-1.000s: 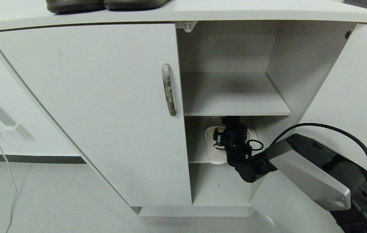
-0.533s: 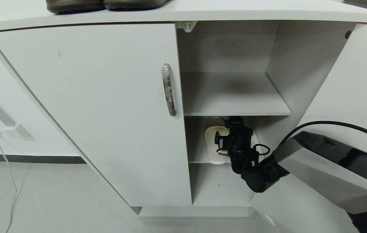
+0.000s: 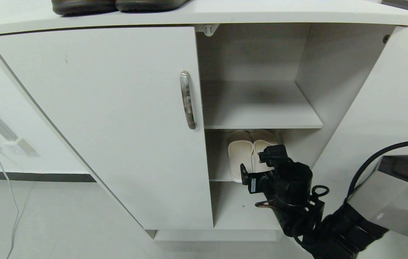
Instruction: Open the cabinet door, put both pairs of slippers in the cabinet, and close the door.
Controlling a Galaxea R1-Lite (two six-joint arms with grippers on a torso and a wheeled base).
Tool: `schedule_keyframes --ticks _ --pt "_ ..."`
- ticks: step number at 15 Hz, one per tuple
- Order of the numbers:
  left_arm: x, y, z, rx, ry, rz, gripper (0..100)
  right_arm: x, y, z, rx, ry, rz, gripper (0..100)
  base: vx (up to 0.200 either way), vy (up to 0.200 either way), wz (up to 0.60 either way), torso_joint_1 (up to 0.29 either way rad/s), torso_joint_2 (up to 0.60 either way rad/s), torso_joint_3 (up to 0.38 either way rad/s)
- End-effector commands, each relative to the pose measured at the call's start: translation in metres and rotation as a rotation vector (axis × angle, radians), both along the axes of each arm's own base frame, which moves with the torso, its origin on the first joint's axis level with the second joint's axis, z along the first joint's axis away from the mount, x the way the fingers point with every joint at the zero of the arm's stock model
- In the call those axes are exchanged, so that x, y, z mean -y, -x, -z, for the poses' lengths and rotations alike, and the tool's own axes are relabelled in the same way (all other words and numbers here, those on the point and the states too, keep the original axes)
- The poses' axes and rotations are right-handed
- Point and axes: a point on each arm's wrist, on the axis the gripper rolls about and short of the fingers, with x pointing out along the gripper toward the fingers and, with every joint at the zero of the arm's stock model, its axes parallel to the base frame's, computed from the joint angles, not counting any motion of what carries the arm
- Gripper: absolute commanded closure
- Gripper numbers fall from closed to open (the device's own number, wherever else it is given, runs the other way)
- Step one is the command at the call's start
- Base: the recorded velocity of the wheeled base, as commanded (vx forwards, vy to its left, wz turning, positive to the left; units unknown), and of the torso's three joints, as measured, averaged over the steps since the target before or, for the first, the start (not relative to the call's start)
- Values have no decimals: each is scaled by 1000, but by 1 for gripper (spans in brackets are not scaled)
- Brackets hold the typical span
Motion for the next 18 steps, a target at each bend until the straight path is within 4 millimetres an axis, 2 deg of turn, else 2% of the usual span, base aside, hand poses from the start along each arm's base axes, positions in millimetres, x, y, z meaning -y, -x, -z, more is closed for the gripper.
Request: schedule_keyframes --ticks 1,8,14,18 --pt "0 0 0 -1 3 -1 100 1 31 -13 18 -19 -52 0 0 0 0 0 0 0" --pt "0 0 0 -1 3 1 100 1 32 -8 18 -20 -48 0 0 0 0 0 0 0" --pt "0 0 0 -1 7 -1 100 -4 41 -8 20 -18 -62 0 -200 0 0 -1 5 1" --pt "0 0 0 -1 6 -1 100 -3 42 -8 22 -20 -59 0 0 0 0 0 0 0"
